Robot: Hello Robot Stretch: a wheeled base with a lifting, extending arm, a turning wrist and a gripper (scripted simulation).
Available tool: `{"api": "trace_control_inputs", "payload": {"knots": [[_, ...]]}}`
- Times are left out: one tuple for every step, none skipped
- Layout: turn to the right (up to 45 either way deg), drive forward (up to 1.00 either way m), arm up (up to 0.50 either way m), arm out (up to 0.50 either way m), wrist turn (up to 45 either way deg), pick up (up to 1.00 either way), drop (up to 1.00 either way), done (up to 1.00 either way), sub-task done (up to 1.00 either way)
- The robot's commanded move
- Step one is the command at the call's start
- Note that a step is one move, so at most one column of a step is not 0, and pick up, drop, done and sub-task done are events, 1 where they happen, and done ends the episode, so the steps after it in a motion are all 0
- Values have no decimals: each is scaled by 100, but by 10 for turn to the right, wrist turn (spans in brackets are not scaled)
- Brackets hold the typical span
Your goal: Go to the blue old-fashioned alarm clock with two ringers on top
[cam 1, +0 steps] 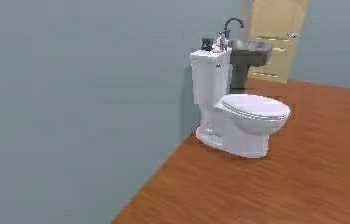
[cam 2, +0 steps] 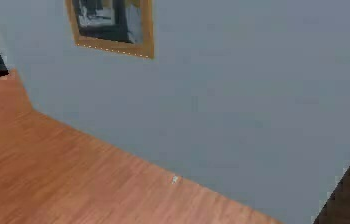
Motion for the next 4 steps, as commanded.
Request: {"api": "trace_control_inputs", "payload": {"knots": [[420, 0, 0, 0, 0, 0, 0, 0, 0], [0, 100, 0, 0, 0, 0, 0, 0, 0], [60, 0, 0, 0, 0, 0, 0, 0, 0], [0, 85, 0, 0, 0, 0, 0, 0, 0]]}}
